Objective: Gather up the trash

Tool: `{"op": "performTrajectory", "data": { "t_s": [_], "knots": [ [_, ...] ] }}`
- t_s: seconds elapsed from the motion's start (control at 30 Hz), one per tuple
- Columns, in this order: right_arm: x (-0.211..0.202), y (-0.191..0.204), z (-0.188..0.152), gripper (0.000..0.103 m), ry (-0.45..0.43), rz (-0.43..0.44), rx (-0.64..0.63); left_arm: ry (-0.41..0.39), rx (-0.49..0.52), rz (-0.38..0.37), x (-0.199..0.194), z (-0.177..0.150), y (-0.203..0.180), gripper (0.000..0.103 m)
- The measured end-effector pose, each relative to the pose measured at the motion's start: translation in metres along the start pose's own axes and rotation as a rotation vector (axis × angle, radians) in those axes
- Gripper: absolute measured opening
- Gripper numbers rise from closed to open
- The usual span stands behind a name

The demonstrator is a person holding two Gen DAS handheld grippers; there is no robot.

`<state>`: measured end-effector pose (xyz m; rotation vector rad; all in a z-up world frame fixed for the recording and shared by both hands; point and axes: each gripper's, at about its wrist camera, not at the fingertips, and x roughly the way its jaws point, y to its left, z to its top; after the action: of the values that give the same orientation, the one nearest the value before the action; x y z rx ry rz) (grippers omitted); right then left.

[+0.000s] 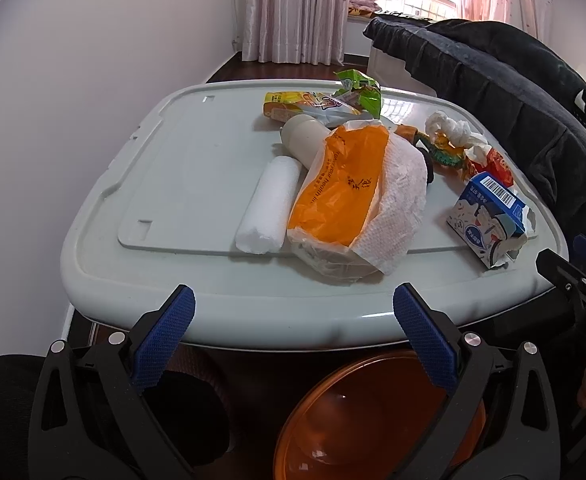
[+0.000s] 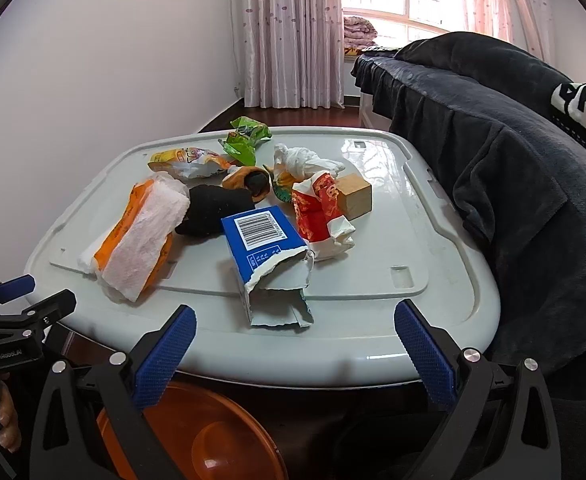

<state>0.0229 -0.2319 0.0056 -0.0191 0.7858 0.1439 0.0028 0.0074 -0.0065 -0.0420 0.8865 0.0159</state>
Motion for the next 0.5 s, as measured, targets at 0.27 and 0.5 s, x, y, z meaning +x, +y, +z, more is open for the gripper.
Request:
{"op": "performTrajectory", "data": {
  "t_s": [0.27, 0.5],
  "knots": [
    [0.0003, 0.0014, -0.0001, 0.098, 0.000, 0.002, -0.005, -0.004, -0.008, 0.000, 0.0007, -0.0007, 0.0004, 0.097],
    [0.0008, 0.0010, -0.0002, 0.098, -0.001, 0.004, -0.005, -0.011, -0.035, -0.010, 0.0024, -0.0018, 0.0027, 0.097]
  ]
}}
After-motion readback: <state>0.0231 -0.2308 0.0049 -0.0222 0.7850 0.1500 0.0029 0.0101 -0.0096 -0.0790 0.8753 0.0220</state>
